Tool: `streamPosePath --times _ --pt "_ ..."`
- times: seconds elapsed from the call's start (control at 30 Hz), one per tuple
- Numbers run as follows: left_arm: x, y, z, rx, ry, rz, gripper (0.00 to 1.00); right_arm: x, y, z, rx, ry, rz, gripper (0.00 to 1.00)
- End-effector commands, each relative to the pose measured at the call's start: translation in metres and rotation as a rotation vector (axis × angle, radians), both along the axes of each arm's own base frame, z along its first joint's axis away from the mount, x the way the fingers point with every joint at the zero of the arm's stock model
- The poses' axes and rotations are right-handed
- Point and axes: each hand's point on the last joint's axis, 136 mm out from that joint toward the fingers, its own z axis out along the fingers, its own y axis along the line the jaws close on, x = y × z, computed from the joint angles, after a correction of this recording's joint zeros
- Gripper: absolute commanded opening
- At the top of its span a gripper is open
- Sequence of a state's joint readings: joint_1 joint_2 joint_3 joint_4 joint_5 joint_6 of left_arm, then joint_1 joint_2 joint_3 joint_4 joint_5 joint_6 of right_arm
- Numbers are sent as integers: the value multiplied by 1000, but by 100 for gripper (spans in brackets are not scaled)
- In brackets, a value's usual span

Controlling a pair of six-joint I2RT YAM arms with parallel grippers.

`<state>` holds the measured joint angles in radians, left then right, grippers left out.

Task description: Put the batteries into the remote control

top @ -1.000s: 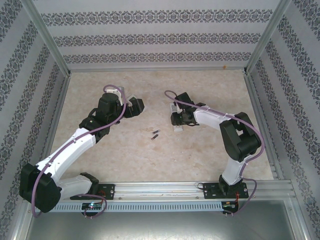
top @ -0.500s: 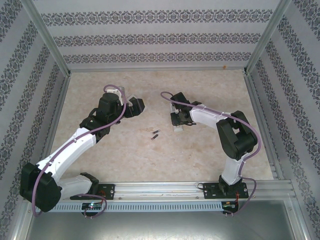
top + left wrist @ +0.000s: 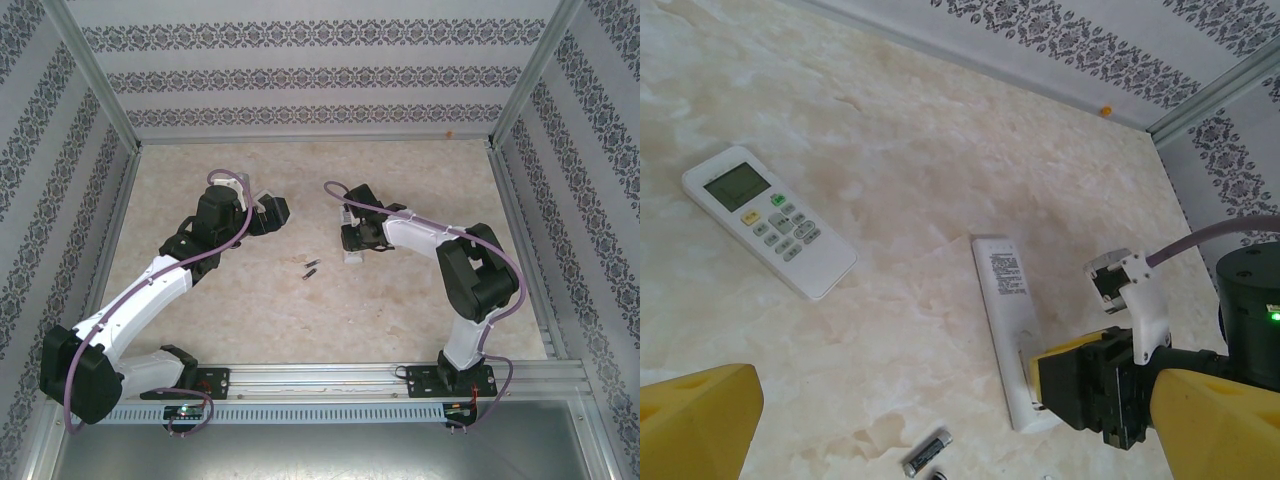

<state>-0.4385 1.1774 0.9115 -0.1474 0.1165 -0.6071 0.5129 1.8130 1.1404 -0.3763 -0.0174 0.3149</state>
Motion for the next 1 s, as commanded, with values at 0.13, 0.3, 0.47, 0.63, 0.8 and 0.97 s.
streamPosePath --times 0.13,0.3,0.47,0.63,0.8,0.97 --pt "2 -5 4 -25 -19 -11 100 -5 16 7 53 -16 52 37" --pt "1 -4 4 -19 -18 -10 100 5 2 36 34 -92 -38 44" --pt "2 -5 4 -25 -17 -9 100 9 -4 34 75 -67 -223 46" --pt "1 -4 6 -18 -24 -13 100 11 -8 12 26 -20 -276 51" --pt "1 -3 5 -8 -27 -9 100 10 -6 -2 8 14 -265 48" --pt "1 -4 4 -18 -24 -10 100 10 -4 -9 -4 27 -255 42"
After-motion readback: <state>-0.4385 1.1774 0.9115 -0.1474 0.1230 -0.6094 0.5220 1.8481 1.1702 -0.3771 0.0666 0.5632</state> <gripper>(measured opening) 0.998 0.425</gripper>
